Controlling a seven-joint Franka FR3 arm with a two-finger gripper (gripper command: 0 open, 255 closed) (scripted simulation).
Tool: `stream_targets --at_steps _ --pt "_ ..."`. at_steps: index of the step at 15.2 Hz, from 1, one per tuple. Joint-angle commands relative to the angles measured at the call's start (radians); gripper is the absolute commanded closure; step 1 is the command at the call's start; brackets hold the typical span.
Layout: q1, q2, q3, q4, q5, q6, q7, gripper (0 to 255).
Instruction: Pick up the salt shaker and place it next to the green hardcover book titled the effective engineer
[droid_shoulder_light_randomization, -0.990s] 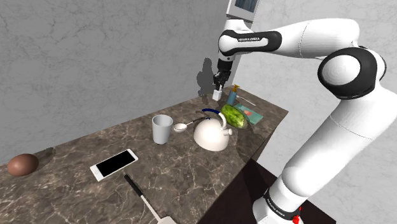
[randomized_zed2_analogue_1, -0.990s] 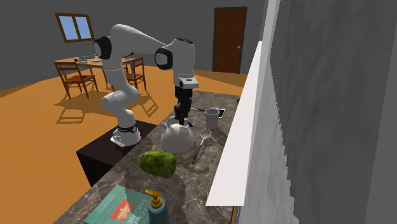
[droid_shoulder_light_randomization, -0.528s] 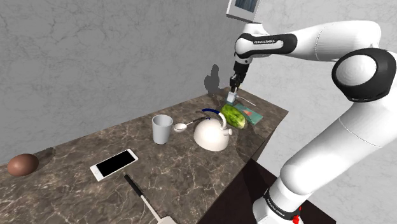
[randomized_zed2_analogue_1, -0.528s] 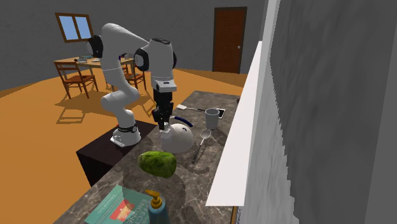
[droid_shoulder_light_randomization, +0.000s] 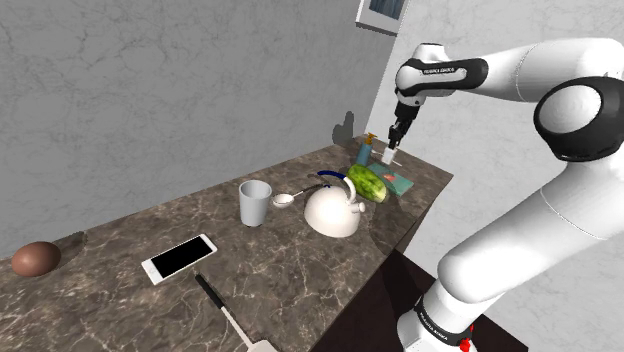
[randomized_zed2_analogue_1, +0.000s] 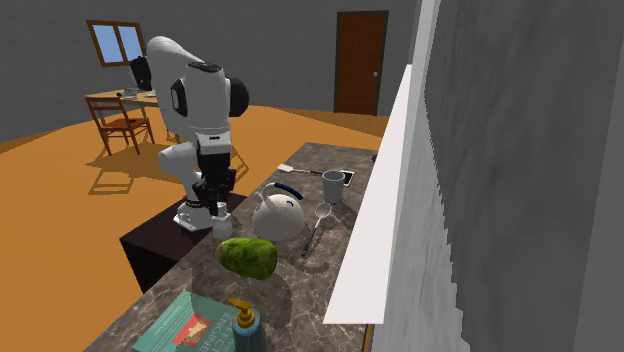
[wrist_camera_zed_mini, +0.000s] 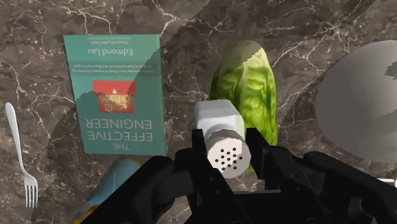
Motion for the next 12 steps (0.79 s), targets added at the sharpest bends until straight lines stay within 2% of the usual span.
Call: stream_targets --at_steps 1,12 --pt "-0.018 -0.019 -0.024 -0.014 -0.009 0.0 -0.041 255" --pt "-0.119 0.011 -0.203 0.028 -0.012 0.024 -0.318 255"
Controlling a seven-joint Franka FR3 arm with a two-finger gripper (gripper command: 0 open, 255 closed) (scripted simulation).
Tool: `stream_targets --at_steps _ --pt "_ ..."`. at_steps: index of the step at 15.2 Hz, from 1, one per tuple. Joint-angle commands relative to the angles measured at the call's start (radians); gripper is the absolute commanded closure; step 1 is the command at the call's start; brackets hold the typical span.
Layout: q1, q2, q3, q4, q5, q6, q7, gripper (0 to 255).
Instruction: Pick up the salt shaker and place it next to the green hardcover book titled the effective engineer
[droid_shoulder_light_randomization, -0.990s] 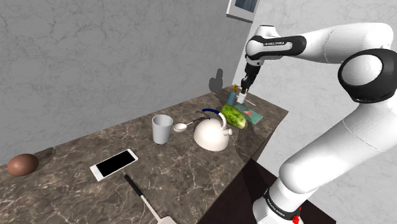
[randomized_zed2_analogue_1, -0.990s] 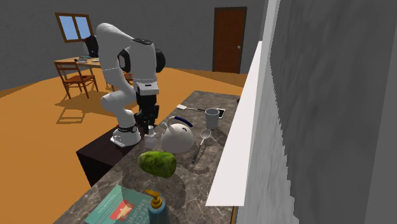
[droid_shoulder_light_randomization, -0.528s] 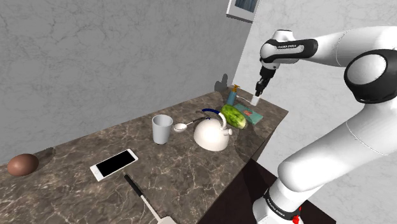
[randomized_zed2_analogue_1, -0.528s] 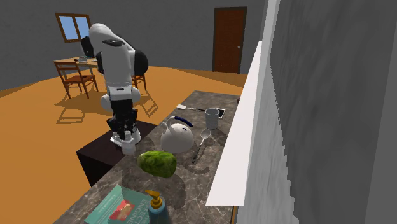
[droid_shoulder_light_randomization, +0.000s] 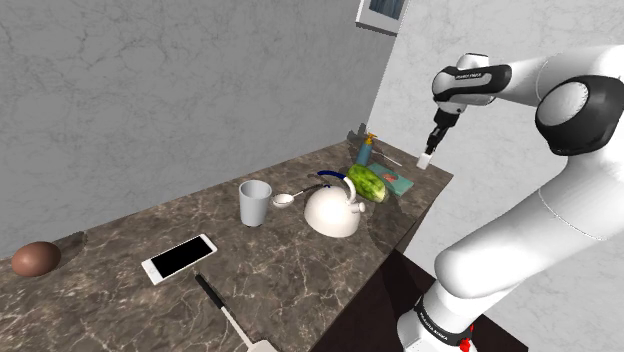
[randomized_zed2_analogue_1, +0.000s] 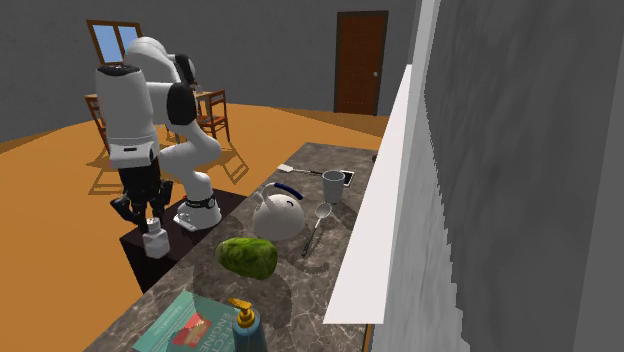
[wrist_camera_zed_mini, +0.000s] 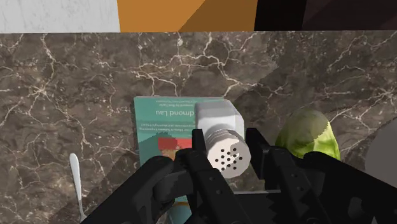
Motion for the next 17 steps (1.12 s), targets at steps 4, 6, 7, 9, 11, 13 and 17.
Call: stream_targets --at_steps 4,6,7,9,11,13,17 --pt "-0.042 0.056 -0.087 0.06 0.027 0.007 -0.142 255" --pt "-0.052 0.074 -0.107 0.065 0.037 0.022 -0.175 255" --pt "-0.052 0.076 -0.108 0.053 0.038 0.035 -0.175 255" --pt "-0.053 0.08 -0.11 0.03 0.039 0.062 -0.175 255" --pt "-0.054 0.085 -0.112 0.008 0.04 0.089 -0.175 255" --pt "-0.055 0.092 -0.115 -0.013 0.042 0.116 -0.175 255" --pt "-0.056 0.107 -0.12 -0.054 0.048 0.17 -0.178 255"
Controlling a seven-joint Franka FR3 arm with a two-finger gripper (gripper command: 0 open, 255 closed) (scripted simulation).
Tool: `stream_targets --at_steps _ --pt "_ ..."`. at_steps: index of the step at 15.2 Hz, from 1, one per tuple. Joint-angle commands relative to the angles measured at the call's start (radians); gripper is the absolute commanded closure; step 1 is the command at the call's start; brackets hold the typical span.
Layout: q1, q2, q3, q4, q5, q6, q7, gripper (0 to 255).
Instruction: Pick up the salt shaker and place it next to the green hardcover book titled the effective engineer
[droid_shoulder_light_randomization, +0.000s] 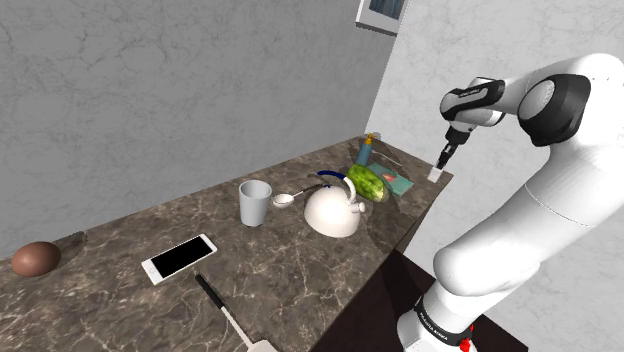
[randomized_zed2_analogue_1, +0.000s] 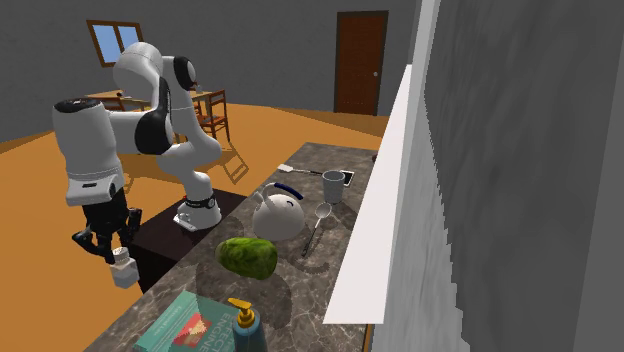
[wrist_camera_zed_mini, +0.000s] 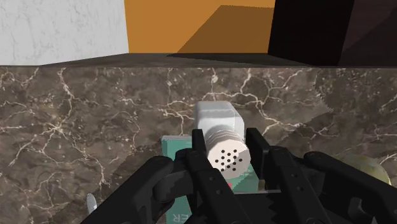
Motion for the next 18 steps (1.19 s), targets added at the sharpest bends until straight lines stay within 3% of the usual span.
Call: stream_targets --at_steps 1,18 --pt "-0.001 0.004 -0.002 -0.023 0.001 0.027 0.0 255" --pt "-0.005 0.116 -0.019 -0.149 0.066 0.25 -0.04 255"
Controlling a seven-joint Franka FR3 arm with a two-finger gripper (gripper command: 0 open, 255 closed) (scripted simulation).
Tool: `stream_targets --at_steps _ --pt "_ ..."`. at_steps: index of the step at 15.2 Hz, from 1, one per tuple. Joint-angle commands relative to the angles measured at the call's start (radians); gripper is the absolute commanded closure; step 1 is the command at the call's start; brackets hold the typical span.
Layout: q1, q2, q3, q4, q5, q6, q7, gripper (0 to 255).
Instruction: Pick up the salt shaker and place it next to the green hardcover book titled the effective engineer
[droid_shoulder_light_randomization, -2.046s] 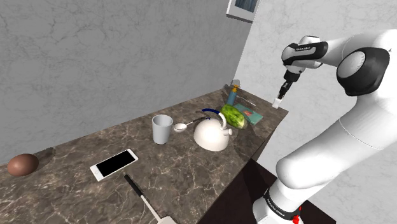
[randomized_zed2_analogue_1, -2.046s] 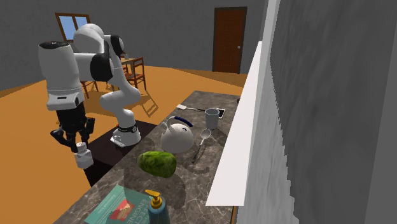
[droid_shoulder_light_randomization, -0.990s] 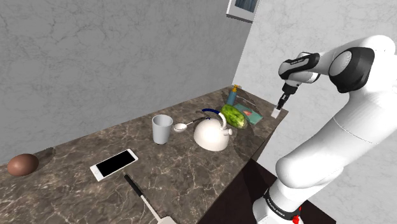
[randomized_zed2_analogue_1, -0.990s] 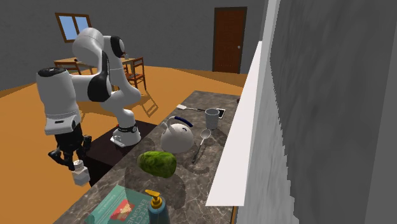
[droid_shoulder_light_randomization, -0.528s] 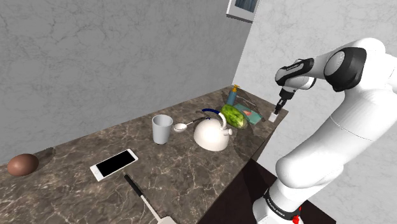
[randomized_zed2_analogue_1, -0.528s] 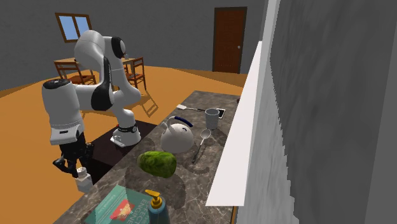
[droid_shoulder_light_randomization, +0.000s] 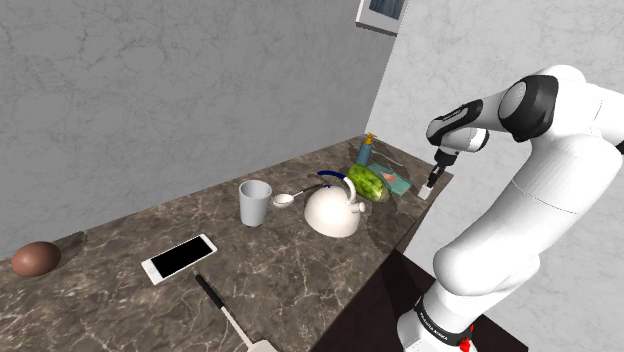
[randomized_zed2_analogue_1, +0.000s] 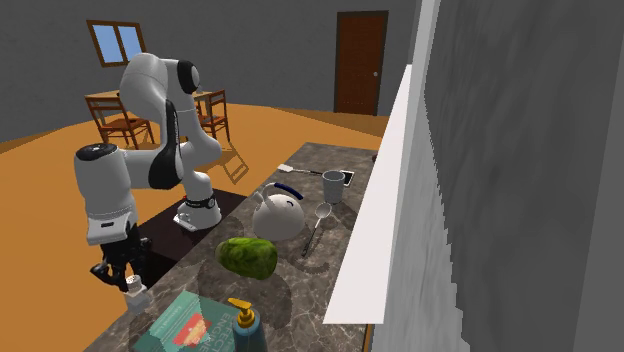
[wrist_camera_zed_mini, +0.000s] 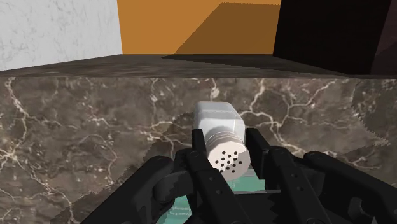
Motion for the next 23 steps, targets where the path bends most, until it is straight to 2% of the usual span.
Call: stream_targets --at_steps 1,7,8,13,17,23 --pt "0.0 0.004 0.0 -0.005 0.003 0.009 -0.002 255" --pt "0.0 0.004 0.0 -0.005 0.003 0.009 -0.002 255" --pt "0.0 0.004 0.0 -0.005 0.003 0.009 -0.002 0" --pt "0.0 0.004 0.0 -0.005 0.003 0.009 -0.002 0" --pt "0.006 -0.087 0.011 0.044 -0.057 -0.118 0.042 0" --pt "0.006 -0.087 0.012 0.044 -0.057 -0.118 0.042 0"
